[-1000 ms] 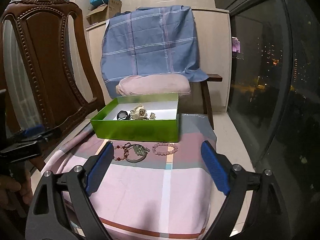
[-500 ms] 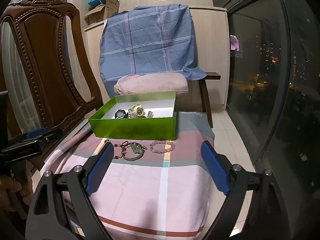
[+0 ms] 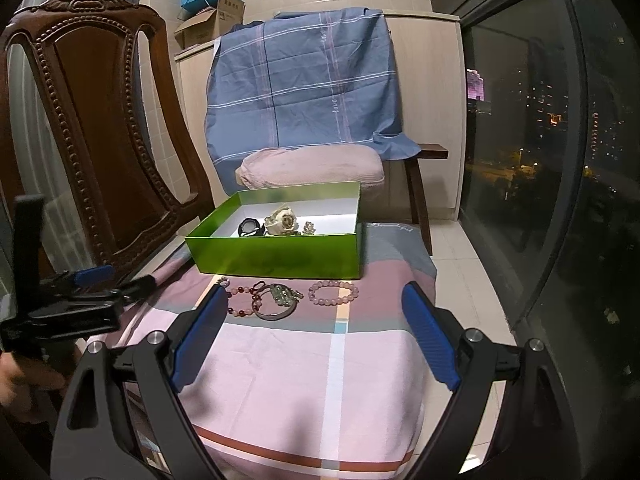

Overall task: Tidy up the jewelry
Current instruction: 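Withdraw both open tools from the box back over the loose jewelry, then grasp the red-and-white bead bracelet with the left tool, then grasp the pink bead bracelet with the right tool while the left tool holds its bracelet, then carry both bead bracelets into the green box, then open both tools to release the bracelets inside the box, then withdraw both open tools from the box over the remaining rings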

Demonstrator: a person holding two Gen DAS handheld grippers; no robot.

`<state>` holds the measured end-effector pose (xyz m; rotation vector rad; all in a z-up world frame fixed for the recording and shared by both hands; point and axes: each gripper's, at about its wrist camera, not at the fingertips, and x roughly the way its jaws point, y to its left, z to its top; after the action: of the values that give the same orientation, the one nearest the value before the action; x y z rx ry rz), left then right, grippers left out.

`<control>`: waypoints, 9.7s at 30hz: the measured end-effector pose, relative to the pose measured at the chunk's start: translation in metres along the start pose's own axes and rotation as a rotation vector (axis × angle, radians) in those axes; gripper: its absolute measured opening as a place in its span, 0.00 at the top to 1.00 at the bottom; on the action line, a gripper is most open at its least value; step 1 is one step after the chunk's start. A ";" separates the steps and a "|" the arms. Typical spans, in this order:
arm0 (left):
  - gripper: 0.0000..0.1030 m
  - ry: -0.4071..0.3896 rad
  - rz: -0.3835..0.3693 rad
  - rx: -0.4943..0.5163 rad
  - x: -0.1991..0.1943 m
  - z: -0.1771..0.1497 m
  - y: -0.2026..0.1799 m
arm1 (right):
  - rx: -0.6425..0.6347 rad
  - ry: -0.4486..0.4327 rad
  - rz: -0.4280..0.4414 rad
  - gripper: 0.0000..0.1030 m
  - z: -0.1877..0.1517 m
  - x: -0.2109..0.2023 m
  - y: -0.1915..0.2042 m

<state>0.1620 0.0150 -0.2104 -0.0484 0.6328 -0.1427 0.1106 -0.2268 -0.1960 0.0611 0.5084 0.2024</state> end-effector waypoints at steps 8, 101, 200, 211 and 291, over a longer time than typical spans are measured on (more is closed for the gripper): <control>0.25 0.173 -0.017 0.011 0.066 0.014 -0.003 | -0.005 0.018 0.013 0.16 0.000 0.005 0.003; 0.92 0.059 -0.161 -0.047 -0.024 0.039 0.014 | 0.048 0.062 0.026 0.92 0.031 0.031 -0.002; 0.92 0.317 0.006 -0.083 0.209 0.144 0.037 | 0.057 0.332 -0.005 0.92 0.109 0.253 -0.033; 0.62 0.309 0.032 -0.062 0.205 0.142 0.036 | 0.046 0.335 0.017 0.92 0.108 0.254 -0.026; 0.52 0.216 0.014 -0.038 0.085 0.024 0.012 | -0.017 0.073 0.046 0.29 0.006 0.023 0.010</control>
<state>0.2451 0.0140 -0.2420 -0.0654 0.8518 -0.1236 0.1317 -0.2126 -0.2005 0.0494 0.5782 0.2545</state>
